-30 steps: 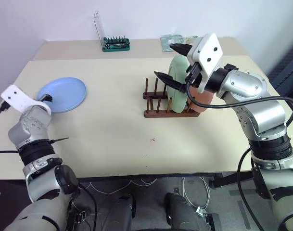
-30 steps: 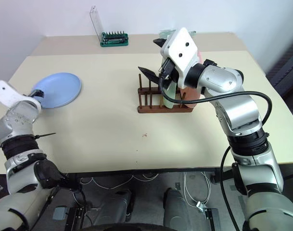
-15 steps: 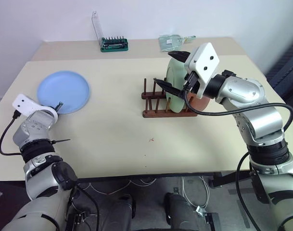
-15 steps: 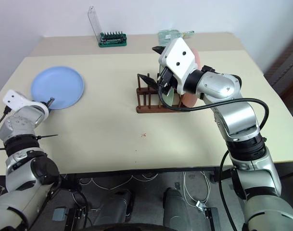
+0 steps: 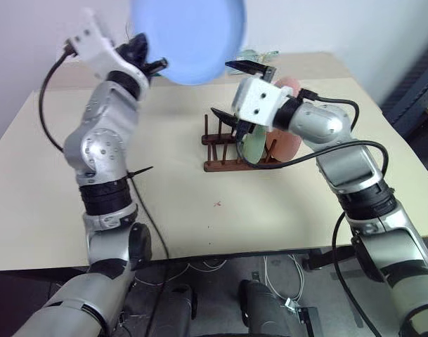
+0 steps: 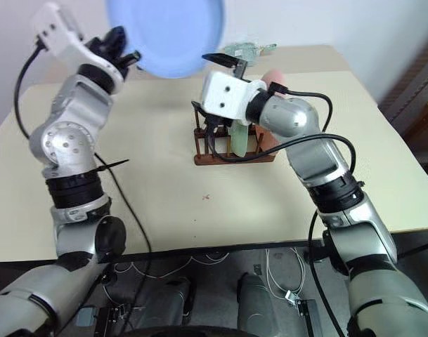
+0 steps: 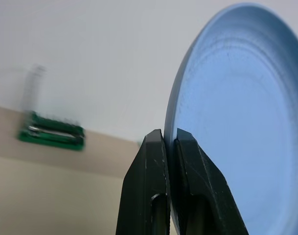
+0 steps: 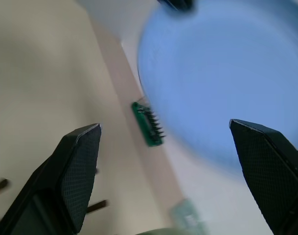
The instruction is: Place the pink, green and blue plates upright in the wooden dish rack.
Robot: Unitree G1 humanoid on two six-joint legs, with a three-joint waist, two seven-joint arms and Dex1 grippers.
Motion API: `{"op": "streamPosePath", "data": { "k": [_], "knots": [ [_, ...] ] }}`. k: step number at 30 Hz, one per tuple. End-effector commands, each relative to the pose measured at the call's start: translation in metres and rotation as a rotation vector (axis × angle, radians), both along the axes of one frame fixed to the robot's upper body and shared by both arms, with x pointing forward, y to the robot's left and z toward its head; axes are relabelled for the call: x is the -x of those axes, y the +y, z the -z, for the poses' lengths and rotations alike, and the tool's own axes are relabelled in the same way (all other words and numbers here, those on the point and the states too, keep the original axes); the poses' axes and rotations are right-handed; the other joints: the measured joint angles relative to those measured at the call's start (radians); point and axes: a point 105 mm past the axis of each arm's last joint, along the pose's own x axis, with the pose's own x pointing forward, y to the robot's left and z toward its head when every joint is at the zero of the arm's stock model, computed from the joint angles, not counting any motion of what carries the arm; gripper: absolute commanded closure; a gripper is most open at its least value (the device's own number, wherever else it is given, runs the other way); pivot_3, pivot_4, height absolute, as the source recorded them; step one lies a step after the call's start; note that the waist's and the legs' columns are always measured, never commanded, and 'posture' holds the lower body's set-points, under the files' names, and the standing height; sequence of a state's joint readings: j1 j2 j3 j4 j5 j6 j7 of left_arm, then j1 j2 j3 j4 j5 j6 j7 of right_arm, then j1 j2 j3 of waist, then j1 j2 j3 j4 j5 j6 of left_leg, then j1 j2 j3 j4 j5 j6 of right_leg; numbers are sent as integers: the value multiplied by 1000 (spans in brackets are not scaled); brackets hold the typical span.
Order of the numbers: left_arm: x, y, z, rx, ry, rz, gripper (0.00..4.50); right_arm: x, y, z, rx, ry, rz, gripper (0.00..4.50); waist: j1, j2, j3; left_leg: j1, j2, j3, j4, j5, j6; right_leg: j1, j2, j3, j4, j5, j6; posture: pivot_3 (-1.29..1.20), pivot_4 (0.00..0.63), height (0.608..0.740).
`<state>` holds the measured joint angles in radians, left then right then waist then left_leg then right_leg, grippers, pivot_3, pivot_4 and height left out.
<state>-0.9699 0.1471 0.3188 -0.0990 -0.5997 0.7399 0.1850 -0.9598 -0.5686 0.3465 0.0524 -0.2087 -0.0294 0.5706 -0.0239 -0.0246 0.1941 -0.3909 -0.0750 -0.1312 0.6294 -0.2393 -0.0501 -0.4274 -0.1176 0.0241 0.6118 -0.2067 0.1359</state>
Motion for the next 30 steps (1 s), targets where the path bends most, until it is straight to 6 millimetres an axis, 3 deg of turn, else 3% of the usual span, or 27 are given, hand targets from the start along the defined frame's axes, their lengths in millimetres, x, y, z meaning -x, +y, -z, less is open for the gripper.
{"op": "streamPosePath", "data": {
  "k": [1,8,11,17,19,21,23,25,26,28,30],
  "knots": [
    [16,-10,-25,-33,-78,33,4484,-1,-4,-24,26,-159,22,223,3,0,0,0,0,0,0,0,0,0,0,0,0,0,0,0,150,740],
    [22,-25,-29,-26,-86,107,4484,-11,-11,-21,107,-248,76,223,9,0,0,-1,0,0,0,0,0,0,0,0,-1,0,0,0,150,740],
    [23,-27,-29,-17,-87,120,4500,-12,-12,-22,117,-264,85,1014,9,0,0,-1,-1,0,0,0,-1,0,0,0,-1,0,0,0,150,740],
    [21,-26,-29,3,-88,136,4500,-12,-13,-24,123,-291,99,4128,7,0,0,-1,0,0,0,0,-1,0,0,0,-1,0,0,0,150,740],
    [22,-26,-29,17,-93,147,4500,-12,-13,-24,123,-297,102,4398,8,0,0,-1,-1,0,0,1,-1,0,0,0,-1,0,0,0,150,740],
    [22,-23,-32,60,-107,150,3822,-12,-12,-24,125,-298,100,4500,9,0,0,-1,-1,0,0,1,-1,0,0,1,-1,0,0,0,150,740],
    [21,-7,-40,124,-145,87,3148,-11,-11,-24,120,-295,92,4500,9,0,0,-1,-1,0,0,1,-1,0,0,1,-1,0,0,0,150,740],
    [21,48,-55,277,-220,-123,2191,-9,-10,-27,61,-272,76,4500,5,0,1,-1,-1,0,0,1,-1,0,0,1,-1,0,0,0,150,740],
    [24,79,-58,314,-250,-242,2191,-8,-10,-29,39,-262,72,4500,1,0,1,-1,0,0,0,1,-1,0,0,1,-1,0,0,0,150,740],
    [29,112,-59,321,-279,-377,2191,-7,-10,-30,20,-251,68,4500,-10,0,1,0,1,1,-2,1,-2,-1,1,1,-1,0,-1,0,150,740],
    [30,123,-59,310,-288,-422,2191,-7,-10,-30,12,-244,66,4500,-13,0,1,0,1,1,-2,1,-2,-1,1,1,-1,0,-1,0,150,740]
  ]
}}
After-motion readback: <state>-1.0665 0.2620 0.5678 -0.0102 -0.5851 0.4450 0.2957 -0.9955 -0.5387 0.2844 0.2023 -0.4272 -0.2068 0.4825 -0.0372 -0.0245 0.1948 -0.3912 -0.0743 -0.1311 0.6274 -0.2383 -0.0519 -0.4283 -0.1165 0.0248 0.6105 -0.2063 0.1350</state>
